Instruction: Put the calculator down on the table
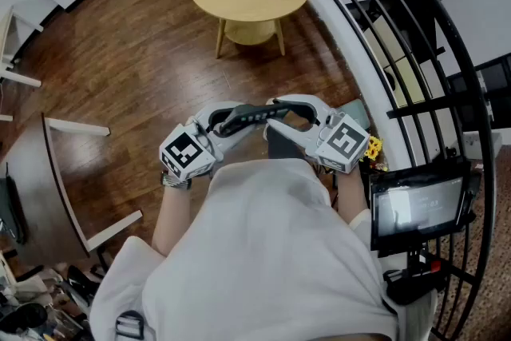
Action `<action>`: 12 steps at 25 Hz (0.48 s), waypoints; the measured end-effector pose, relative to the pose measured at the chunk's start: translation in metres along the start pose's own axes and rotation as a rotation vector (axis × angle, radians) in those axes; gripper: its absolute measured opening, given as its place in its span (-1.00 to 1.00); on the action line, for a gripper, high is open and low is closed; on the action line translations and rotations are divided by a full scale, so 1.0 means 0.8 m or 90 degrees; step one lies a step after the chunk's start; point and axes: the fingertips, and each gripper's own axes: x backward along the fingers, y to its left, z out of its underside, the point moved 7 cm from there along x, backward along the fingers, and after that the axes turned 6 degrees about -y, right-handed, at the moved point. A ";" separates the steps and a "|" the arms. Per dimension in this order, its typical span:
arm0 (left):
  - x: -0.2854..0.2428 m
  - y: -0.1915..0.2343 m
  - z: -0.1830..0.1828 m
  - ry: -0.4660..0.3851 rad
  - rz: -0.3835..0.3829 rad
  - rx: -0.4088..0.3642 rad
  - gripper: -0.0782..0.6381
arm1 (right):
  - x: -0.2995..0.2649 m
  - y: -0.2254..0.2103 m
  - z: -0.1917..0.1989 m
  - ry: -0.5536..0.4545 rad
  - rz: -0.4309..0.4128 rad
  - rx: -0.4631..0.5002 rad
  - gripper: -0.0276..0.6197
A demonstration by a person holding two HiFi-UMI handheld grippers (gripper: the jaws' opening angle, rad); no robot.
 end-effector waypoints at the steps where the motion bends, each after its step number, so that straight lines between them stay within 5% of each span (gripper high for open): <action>1: -0.002 0.008 0.001 0.004 -0.001 0.002 -0.37 | -0.004 -0.008 0.001 0.000 0.000 -0.001 -0.47; 12: -0.044 0.151 -0.017 0.019 -0.021 0.016 -0.37 | -0.065 -0.152 -0.018 -0.001 -0.020 -0.015 -0.47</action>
